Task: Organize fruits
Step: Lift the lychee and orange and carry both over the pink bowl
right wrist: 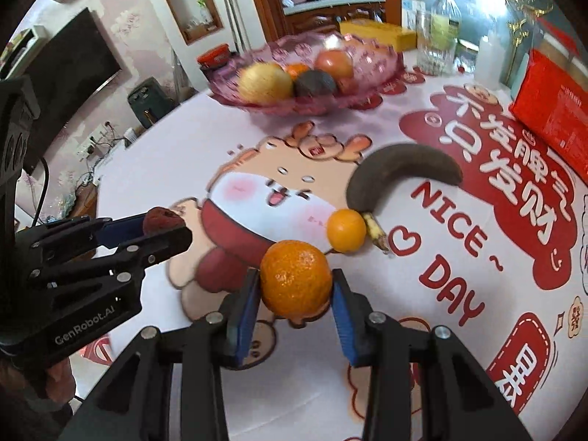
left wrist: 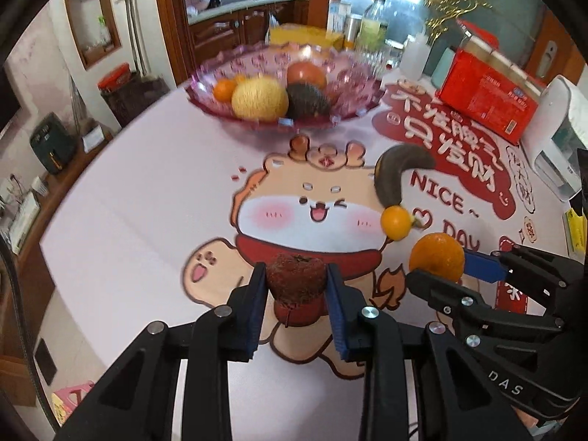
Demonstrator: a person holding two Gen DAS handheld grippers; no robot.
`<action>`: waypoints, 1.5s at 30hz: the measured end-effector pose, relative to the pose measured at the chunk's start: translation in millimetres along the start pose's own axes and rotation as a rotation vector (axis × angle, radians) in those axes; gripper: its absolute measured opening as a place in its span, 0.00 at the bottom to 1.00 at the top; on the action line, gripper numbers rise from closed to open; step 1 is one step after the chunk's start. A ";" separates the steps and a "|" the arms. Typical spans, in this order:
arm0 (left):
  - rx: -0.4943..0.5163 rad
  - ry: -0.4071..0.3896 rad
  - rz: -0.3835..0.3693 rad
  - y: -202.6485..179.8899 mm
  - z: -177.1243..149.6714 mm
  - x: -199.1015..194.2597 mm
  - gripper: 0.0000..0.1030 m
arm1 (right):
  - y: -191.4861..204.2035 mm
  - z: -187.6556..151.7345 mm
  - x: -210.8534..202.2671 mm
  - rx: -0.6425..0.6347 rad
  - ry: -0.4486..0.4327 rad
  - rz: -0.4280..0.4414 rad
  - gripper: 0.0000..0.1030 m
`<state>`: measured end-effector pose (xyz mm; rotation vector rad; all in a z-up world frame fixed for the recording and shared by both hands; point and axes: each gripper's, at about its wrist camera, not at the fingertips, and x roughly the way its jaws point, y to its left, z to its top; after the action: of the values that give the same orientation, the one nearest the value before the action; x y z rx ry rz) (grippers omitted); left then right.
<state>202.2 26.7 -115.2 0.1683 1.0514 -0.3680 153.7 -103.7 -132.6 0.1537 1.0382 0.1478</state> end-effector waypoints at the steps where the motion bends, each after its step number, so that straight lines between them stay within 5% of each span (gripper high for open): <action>1: 0.005 -0.012 0.007 -0.6 0.9 -8.8 0.28 | 2.6 0.7 -5.2 -0.004 -0.009 0.006 0.37; 15: -0.005 -0.141 0.057 7.4 30.4 -113.0 0.28 | 33.4 32.5 -91.0 -0.030 -0.153 0.040 0.37; 29: 0.085 -0.285 0.046 29.9 147.0 -163.7 0.28 | 30.1 147.2 -178.0 0.030 -0.382 -0.094 0.37; 37: 0.145 -0.333 0.013 38.3 210.1 -155.9 0.28 | 37.9 200.2 -185.9 0.041 -0.461 -0.194 0.37; 45: 0.164 -0.268 -0.038 52.9 250.8 -86.1 0.28 | 27.9 234.1 -118.5 0.111 -0.363 -0.233 0.37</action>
<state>388.2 16.8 80.8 0.2393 0.7604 -0.4975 295.6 -112.6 89.7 0.1525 0.6949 -0.1465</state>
